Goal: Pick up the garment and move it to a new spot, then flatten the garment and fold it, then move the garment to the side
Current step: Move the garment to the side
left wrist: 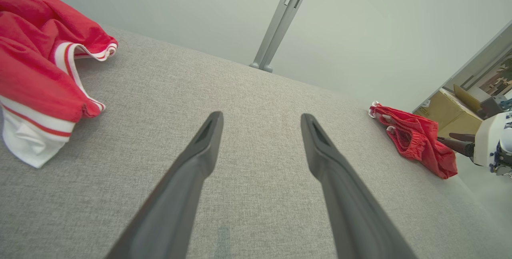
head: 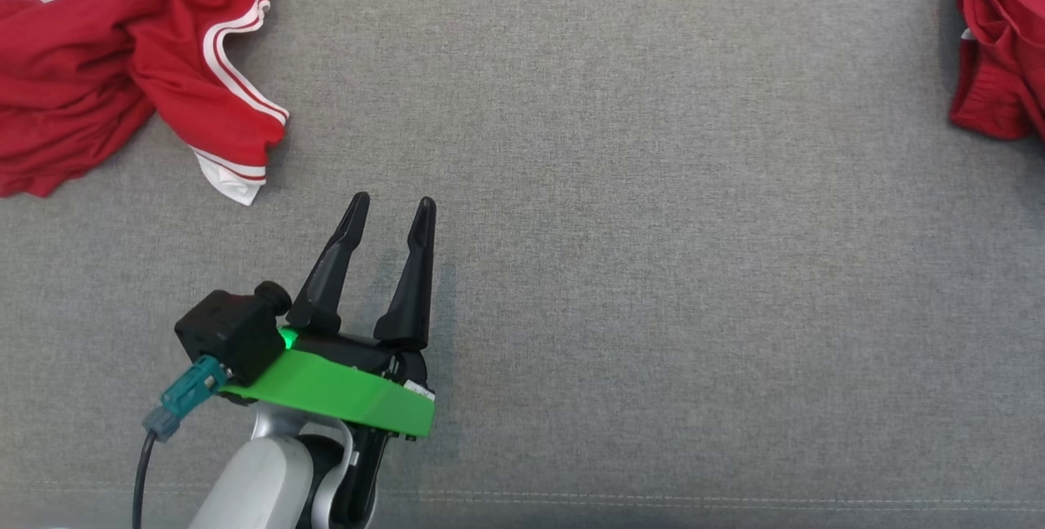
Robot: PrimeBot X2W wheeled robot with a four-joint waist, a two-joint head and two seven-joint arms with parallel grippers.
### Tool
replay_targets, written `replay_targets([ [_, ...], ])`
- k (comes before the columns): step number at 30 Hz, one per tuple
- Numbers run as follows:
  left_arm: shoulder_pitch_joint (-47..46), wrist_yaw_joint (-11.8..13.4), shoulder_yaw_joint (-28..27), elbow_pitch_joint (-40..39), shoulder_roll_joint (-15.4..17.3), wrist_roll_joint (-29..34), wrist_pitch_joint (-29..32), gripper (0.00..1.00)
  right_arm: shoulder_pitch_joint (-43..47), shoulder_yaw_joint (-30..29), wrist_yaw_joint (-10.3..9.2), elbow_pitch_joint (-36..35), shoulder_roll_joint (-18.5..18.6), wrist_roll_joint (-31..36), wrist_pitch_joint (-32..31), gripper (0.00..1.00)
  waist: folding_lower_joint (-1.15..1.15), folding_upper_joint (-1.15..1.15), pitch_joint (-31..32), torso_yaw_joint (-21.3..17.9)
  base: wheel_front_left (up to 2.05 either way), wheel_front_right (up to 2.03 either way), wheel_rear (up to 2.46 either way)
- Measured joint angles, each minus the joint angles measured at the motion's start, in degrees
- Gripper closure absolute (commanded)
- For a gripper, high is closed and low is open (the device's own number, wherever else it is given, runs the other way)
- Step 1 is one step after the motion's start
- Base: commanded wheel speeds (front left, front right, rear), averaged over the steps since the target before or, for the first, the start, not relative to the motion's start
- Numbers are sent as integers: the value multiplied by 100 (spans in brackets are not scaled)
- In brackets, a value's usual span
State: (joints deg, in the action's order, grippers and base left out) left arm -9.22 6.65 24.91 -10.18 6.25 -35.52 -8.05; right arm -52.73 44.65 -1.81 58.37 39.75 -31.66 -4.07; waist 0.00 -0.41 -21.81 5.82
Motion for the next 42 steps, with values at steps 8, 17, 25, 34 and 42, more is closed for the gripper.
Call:
replay_targets([
  [8, 0, 1, -57, 121, -11, -10, -58, 0, -177, -7, -37, -101, -33, 62, 423, 0, 0, 0, 259, -146, 0, 0, 0],
  [17, 1, 0, -185, 491, -19, -59, -258, 0, -303, 33, 74, -622, -742, 87, 1172, 0, 0, 0, 773, -354, 0, 0, 0],
  [25, 15, 0, -359, 840, -21, 56, -447, 0, 4, -109, -3, -915, -1440, -140, 1794, 0, 0, 0, 1332, -599, 0, 0, 0],
  [34, 353, 1, -523, 1178, -57, 57, -519, 0, 1274, -669, -290, -1145, -1857, -816, 1852, 0, 0, 0, 2004, -821, 0, 0, 0],
  [42, 699, 18, -789, 1361, -2, 250, -564, 0, 2072, -1017, -444, -1954, -2079, -861, 1864, 0, 0, 0, 2383, -863, 0, 0, 0],
])
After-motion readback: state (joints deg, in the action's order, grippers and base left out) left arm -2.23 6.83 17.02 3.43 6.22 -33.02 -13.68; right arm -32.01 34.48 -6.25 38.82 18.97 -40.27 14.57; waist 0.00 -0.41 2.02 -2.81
